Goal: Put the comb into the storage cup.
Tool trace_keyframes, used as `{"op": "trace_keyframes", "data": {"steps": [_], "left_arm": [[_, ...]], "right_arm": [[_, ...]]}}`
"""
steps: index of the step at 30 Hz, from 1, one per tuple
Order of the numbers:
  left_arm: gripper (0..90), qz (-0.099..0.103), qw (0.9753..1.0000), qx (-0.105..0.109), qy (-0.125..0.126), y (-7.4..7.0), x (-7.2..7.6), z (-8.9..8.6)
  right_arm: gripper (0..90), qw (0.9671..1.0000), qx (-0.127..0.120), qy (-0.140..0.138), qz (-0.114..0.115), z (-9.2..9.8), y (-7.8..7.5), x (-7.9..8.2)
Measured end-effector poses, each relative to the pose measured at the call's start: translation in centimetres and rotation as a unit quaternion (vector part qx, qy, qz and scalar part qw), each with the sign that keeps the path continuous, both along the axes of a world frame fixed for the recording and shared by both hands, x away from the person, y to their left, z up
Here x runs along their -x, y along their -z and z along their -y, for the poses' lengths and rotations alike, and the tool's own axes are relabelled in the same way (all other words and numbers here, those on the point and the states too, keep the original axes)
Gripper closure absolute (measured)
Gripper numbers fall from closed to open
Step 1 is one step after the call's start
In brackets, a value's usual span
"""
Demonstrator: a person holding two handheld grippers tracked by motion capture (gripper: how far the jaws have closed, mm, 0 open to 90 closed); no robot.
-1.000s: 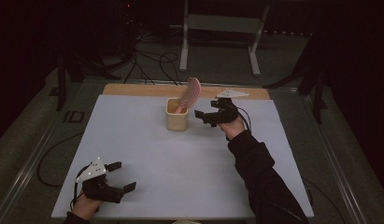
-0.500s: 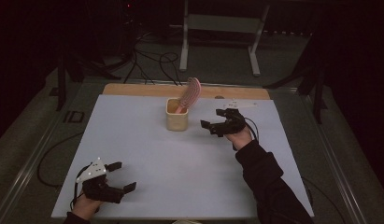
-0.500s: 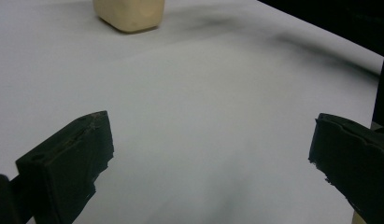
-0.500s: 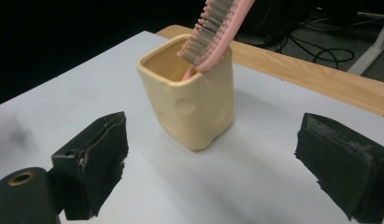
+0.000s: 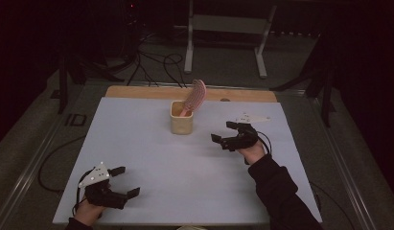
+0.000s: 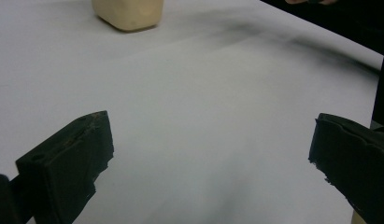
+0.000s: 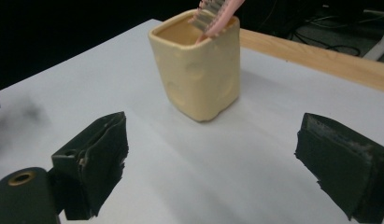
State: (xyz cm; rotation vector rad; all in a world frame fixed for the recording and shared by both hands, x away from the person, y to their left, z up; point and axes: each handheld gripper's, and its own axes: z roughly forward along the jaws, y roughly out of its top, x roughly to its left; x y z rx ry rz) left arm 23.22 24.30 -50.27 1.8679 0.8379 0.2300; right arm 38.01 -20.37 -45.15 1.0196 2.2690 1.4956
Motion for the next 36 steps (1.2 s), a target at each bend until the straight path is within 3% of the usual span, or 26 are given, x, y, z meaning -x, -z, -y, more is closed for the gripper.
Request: {"op": "trace_keyframes", "data": {"steps": [5, 12, 21, 26, 33, 36], "left_arm": [[0.2, 0.0, 1.0, 0.001, -0.001, 0.0, 0.0, 0.0], [0.2, 0.0, 1.0, 0.0, -0.002, 0.0, 0.0, 0.0], [0.2, 0.0, 1.0, -0.001, -0.002, 0.1, 0.0, 0.1], [0.2, 0.0, 1.0, -0.004, -0.002, 0.0, 0.0, 0.1], [0.2, 0.001, 1.0, -0.003, -0.002, 0.0, 0.1, 0.1], [0.2, 0.0, 1.0, -0.004, -0.002, 0.0, 0.1, 0.1]], "right_arm": [[9.0, 0.9999, 0.013, -0.003, -0.002, 0.5, 1.1, 0.8], [9.0, 0.9998, 0.007, -0.018, -0.004, 1.1, 2.2, 1.8], [9.0, 0.9992, 0.02, -0.033, -0.004, 1.9, 3.6, 3.3], [9.0, 0.9991, 0.025, -0.034, -0.004, 2.4, 3.9, 3.9], [9.1, 0.9983, 0.049, -0.03, 0.004, 3.5, 4.6, 5.5], [9.0, 0.9985, 0.046, -0.03, 0.002, 3.8, 4.8, 5.8]]}}
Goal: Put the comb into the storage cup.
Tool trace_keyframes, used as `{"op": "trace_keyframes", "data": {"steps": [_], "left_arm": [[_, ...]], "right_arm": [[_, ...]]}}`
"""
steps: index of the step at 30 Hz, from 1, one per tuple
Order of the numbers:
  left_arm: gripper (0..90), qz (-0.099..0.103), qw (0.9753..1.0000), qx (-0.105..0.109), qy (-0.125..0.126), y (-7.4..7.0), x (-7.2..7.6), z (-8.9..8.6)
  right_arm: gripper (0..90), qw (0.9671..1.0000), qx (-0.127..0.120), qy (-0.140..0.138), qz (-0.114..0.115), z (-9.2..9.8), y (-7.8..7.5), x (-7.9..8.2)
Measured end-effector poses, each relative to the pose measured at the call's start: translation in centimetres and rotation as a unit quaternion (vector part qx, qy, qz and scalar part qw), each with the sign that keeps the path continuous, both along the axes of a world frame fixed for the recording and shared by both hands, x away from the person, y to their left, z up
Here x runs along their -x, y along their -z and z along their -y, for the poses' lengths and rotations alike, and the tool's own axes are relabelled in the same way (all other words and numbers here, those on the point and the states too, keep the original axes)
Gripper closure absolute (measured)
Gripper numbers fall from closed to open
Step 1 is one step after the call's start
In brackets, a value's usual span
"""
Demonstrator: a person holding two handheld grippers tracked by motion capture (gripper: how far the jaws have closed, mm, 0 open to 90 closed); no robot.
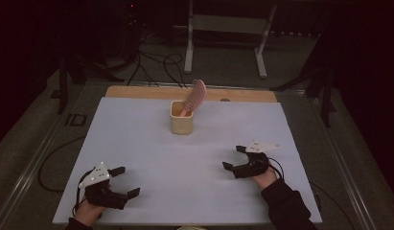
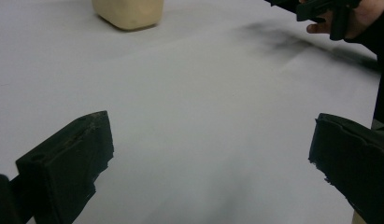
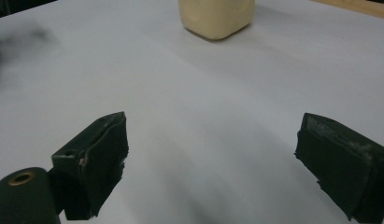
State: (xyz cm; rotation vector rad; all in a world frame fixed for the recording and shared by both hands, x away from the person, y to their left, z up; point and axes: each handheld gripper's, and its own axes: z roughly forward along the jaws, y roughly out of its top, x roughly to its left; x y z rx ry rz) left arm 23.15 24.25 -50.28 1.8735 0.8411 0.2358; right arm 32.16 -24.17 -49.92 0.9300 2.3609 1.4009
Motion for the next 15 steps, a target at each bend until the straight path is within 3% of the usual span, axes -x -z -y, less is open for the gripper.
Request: {"op": "trace_keyframes", "data": {"steps": [15], "left_arm": [[0.2, 0.0, 1.0, 0.0, 0.001, 0.0, 0.0, 0.0]], "right_arm": [[9.1, 0.9994, 0.008, 0.032, 0.01, 3.2, 0.3, 2.8]]}}
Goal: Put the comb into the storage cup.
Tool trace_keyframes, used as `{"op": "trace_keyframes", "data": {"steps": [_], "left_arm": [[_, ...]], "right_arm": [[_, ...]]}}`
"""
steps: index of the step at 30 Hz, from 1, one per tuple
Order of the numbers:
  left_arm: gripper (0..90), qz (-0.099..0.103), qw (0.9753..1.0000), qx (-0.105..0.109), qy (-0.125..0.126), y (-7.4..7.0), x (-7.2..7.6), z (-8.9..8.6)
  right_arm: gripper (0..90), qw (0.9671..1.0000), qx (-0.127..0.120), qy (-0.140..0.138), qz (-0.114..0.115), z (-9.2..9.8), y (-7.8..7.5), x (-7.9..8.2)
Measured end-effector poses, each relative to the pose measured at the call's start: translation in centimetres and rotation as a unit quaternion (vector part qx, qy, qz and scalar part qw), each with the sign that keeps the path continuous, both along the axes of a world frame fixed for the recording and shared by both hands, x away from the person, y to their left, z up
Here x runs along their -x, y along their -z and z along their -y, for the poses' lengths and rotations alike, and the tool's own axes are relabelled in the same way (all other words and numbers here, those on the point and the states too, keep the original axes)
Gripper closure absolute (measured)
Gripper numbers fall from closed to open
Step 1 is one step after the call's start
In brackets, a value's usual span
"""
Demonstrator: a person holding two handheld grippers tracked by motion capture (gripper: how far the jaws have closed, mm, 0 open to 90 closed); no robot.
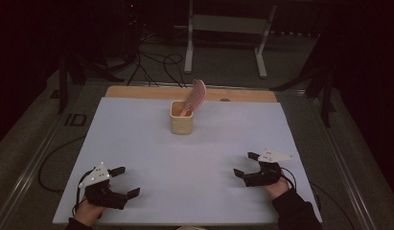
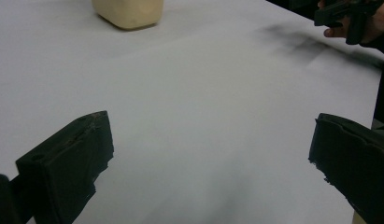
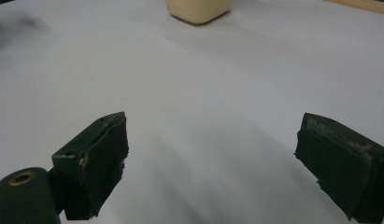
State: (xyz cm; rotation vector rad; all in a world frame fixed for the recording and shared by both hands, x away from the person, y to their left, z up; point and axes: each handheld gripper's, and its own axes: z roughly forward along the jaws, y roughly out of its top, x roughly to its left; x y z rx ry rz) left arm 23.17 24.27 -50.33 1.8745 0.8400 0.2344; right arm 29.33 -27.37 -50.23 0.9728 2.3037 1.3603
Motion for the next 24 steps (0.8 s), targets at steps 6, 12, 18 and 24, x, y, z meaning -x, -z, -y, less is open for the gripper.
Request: {"op": "trace_keyframes", "data": {"steps": [6, 12, 18, 24], "left_arm": [[0.2, 0.0, 1.0, 0.0, 0.0, 0.0, 0.0, 0.0], [0.2, -0.001, 1.0, -0.001, -0.001, 0.0, 0.0, 0.0], [0.1, -0.001, 1.0, -0.003, 0.0, 0.1, 0.0, 0.1], [0.2, 0.0, 1.0, -0.003, 0.0, 0.1, 0.0, 0.1]], "right_arm": [[9.1, 0.9997, -0.011, 0.018, -0.012, 1.4, 0.3, 0.9], [9.1, 0.9989, -0.009, 0.027, -0.037, 2.5, 0.5, 1.5], [9.0, 0.9989, -0.01, 0.034, -0.031, 2.1, 0.7, 1.3], [9.1, 0.9989, -0.003, 0.035, -0.03, 1.6, 0.9, 1.0]]}}
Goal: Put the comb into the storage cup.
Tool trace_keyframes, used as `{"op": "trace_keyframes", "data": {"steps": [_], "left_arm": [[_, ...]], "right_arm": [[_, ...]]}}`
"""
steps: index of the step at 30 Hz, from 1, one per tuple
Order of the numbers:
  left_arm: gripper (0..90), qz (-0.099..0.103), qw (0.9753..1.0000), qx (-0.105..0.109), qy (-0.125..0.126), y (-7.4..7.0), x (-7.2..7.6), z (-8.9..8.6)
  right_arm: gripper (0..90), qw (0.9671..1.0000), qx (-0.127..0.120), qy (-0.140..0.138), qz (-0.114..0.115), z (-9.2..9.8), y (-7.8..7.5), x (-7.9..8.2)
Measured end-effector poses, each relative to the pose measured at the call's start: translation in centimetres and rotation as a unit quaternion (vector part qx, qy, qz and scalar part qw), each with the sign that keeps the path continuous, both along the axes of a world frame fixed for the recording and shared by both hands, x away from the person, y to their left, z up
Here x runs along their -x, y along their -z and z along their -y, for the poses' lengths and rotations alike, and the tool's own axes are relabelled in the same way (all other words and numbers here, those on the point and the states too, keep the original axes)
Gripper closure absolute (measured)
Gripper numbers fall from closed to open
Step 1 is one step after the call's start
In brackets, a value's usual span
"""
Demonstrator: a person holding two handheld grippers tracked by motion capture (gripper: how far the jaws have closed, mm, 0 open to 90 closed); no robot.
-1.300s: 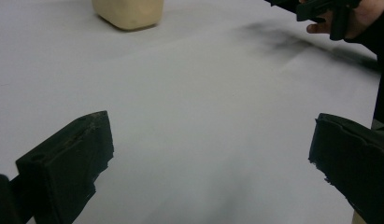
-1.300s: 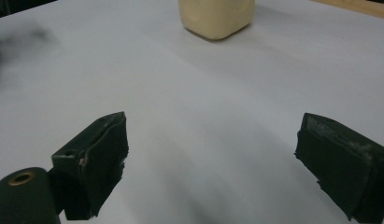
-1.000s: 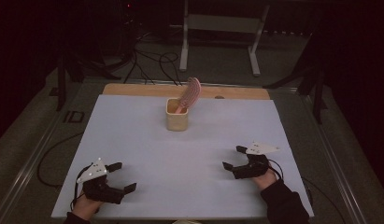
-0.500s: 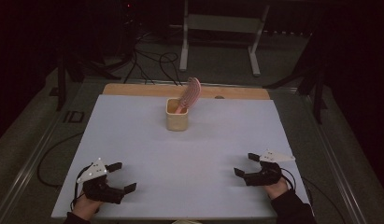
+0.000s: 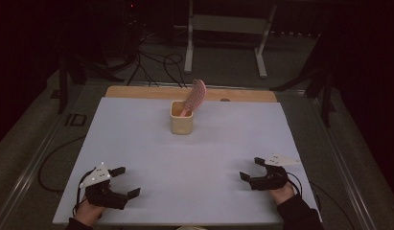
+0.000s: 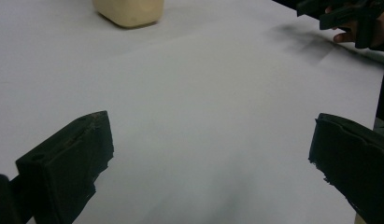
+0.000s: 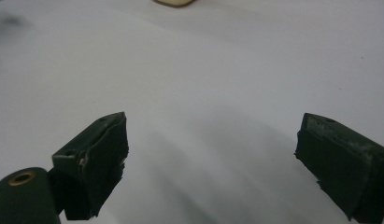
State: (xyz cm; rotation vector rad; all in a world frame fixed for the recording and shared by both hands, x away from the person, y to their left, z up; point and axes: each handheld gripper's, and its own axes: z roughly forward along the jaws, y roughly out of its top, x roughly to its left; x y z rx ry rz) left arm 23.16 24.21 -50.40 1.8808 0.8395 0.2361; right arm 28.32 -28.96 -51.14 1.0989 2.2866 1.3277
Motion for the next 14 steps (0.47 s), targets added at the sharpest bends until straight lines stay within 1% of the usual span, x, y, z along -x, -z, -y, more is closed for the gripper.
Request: {"op": "trace_keyframes", "data": {"steps": [14], "left_arm": [[0.2, 0.002, 1.0, -0.001, 0.001, -0.01, 0.01, 0.03]], "right_arm": [[9.1, 1.0, -0.003, -0.002, -0.002, -0.3, -0.01, -0.02]]}}
